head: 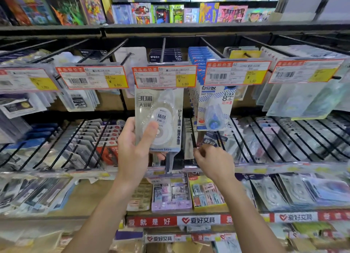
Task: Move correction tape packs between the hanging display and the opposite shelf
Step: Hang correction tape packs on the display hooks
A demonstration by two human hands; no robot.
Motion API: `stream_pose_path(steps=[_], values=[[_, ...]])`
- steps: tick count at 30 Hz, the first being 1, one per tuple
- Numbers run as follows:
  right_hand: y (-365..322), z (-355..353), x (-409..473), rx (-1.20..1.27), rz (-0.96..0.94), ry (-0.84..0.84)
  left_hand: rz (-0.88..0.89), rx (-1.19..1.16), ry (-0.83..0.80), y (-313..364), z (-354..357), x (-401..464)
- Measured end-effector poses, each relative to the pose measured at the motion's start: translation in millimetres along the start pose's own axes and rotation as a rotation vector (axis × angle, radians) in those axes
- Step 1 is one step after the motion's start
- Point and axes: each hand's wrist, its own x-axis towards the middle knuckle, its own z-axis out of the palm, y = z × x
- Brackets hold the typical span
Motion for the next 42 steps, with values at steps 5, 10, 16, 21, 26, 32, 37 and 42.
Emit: stream_pose_path(steps=[5, 10, 16, 21, 26, 32, 37, 42], values=[[0.7, 2.7, 1.6, -0.015, -0.009, -0.024, 0.004, 0.003, 0.023, 0.3, 8.9, -5.4], [0.7, 4.6, 3.6, -0.019, -0.005, -0.03, -0.013, 0.033, 0.031, 10.2, 12.1, -3.8], [0.3, 5.0, 4.1, -0.008, -0.001, -0.039, -0.038, 0.06, 0.034, 7.8, 6.5, -5.6], [1.4, 6.1, 4.2, -0.023, -0.008, -0.03, -0.033, 0.057, 0.039, 6.9, 6.7, -8.4], [2.0, 6.9, 4.7, -0.036, -0.022, -0.024, -0.032, 0.025, 0.041, -0.6, 11.3, -8.8], [1.1, 3.6, 3.7, -0.049, -0.025, -0.046, -0.018, 0.025, 0.054, 3.6, 16.7, -4.9], [0.3, 3.6, 3.4, -0.047, -0.023, -0.049, -0.015, 0.023, 0.093, 17.7, 19.1, 3.5], [1.2, 4.2, 3.7, -0.047, -0.016, -0.049, -0.07, 0.017, 0.119, 25.7, 19.7, -1.7]])
